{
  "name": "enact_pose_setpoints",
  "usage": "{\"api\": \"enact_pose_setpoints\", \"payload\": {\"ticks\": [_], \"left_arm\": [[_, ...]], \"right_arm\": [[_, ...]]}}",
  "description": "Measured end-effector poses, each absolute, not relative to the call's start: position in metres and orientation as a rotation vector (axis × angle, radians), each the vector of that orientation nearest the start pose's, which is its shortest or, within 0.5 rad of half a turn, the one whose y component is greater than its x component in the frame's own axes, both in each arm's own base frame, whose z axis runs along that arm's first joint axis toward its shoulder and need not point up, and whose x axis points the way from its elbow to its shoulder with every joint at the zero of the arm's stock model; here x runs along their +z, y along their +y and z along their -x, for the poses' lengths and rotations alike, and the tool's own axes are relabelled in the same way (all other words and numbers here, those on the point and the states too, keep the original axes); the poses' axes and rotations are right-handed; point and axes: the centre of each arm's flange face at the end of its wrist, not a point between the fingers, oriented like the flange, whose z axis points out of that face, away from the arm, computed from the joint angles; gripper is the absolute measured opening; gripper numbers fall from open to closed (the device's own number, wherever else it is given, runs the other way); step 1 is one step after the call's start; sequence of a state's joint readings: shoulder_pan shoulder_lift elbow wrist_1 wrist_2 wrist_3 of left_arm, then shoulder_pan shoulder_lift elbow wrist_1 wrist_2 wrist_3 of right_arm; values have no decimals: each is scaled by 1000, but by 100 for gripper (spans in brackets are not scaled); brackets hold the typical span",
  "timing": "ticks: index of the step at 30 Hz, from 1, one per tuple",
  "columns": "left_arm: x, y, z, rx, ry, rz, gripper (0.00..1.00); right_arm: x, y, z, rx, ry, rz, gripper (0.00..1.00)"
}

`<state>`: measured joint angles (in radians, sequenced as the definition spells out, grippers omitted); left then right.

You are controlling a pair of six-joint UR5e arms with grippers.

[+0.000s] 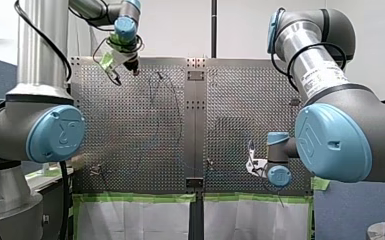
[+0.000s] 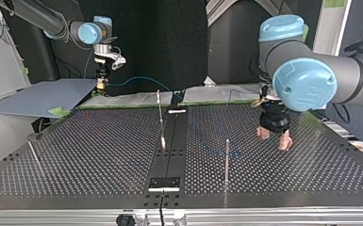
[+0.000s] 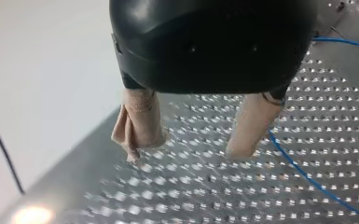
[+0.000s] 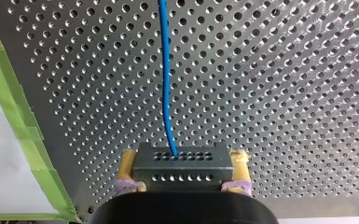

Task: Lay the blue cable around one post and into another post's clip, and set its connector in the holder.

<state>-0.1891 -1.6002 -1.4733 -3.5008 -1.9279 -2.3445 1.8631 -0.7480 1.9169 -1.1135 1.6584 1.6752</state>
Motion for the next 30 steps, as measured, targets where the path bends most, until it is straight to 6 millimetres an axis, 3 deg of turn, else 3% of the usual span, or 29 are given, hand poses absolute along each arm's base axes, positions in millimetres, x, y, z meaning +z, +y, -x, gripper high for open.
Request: {"api": "enact_pose_setpoints", "payload": {"ticks": [7, 18, 25, 30], "left_arm": [[524, -176, -423, -313, 1600, 729, 100], [590, -180, -389, -364, 1556, 576, 100], [595, -188, -387, -360, 1620, 481, 100], [578, -200, -394, -347, 1715, 406, 100]], "right_arm": [[-14, -500, -280, 1401, -1229, -1357, 2], [-13, -503, -281, 1409, -1230, -1351, 2], [-12, -504, -281, 1411, -1230, -1350, 2], [-12, -504, -281, 1409, -1230, -1351, 2]]}}
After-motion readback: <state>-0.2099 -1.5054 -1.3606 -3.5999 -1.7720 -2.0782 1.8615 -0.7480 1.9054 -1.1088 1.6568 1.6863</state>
